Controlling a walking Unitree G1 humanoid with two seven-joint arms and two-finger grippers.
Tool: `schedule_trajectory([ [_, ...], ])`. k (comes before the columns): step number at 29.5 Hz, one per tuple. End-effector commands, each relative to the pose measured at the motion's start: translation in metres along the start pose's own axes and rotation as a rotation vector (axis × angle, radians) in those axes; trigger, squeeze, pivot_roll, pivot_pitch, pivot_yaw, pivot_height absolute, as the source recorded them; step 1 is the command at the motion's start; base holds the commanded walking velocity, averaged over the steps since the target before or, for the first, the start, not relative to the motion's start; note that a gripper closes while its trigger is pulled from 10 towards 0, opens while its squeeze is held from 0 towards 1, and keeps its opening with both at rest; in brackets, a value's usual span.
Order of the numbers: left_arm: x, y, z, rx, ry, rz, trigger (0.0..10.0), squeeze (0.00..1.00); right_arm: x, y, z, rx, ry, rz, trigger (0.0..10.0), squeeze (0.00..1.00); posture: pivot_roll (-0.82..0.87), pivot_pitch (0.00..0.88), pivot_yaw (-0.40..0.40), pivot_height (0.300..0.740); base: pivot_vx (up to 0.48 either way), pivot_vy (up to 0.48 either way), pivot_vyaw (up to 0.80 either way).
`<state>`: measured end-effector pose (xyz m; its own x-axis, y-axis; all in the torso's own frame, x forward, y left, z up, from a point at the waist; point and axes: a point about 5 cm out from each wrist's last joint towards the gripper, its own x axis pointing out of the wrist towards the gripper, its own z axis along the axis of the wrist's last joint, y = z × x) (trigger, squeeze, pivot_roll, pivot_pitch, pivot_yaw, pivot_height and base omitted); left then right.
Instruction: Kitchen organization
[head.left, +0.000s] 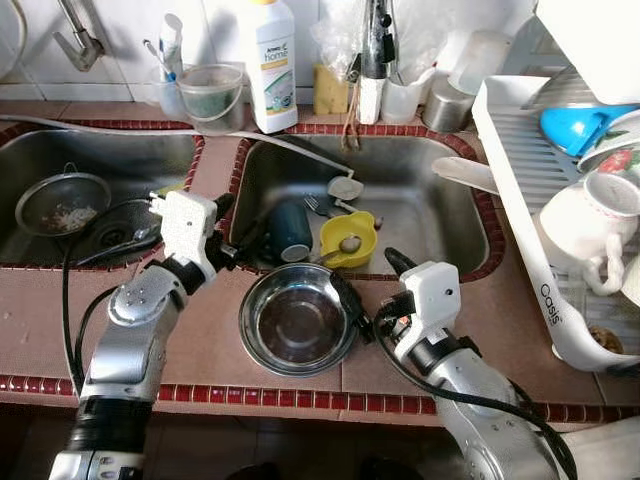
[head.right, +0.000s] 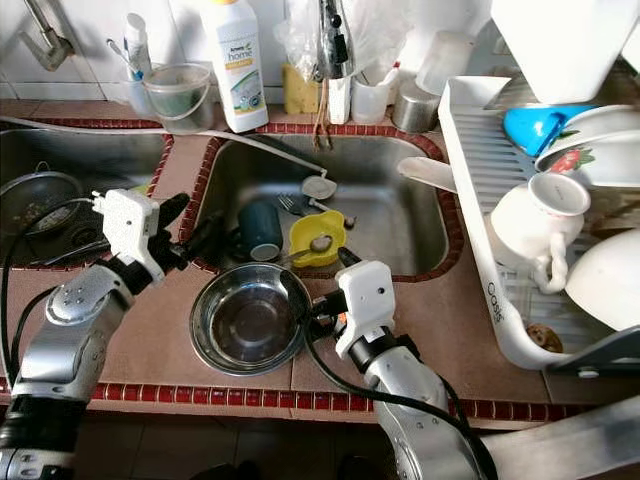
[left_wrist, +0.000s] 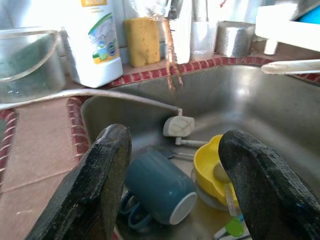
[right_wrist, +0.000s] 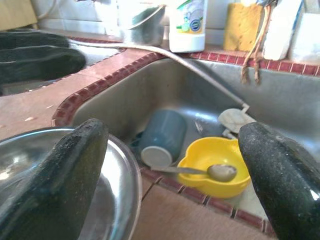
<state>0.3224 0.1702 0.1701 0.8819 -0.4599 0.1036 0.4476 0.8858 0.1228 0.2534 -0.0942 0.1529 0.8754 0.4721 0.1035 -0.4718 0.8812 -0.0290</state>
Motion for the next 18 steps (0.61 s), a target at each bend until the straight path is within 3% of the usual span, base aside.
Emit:
schedule_trajectory([
  [1, -0.005, 0.003, 0.001, 0.016, 0.011, 0.03, 10.0, 0.0, 0.0, -0.003, 0.0, -0.003, -0.006, -0.016, 10.0, 0.0, -0.14, 0.128, 0.033, 0.74, 0.0, 0.0, 0.0],
  [8, -0.006, 0.002, -0.006, 0.023, 0.032, 0.158, 10.0, 0.0, 0.009, -0.016, 0.003, -0.032, -0.032, -0.078, 10.0, 0.0, -0.13, 0.116, 0.024, 0.74, 0.0, 0.0, 0.0],
  [15, -0.005, -0.004, -0.008, -0.025, 0.007, 0.262, 10.0, 0.0, 0.014, -0.023, 0.006, -0.057, -0.066, -0.166, 10.0, 0.0, -0.13, 0.107, 0.022, 0.74, 0.0, 0.0, 0.0],
  [18, -0.005, -0.003, -0.01, -0.015, 0.015, 0.355, 10.0, 0.0, 0.015, -0.025, 0.007, -0.064, -0.074, -0.192, 10.0, 0.0, -0.13, 0.102, 0.022, 0.74, 0.0, 0.0, 0.0],
])
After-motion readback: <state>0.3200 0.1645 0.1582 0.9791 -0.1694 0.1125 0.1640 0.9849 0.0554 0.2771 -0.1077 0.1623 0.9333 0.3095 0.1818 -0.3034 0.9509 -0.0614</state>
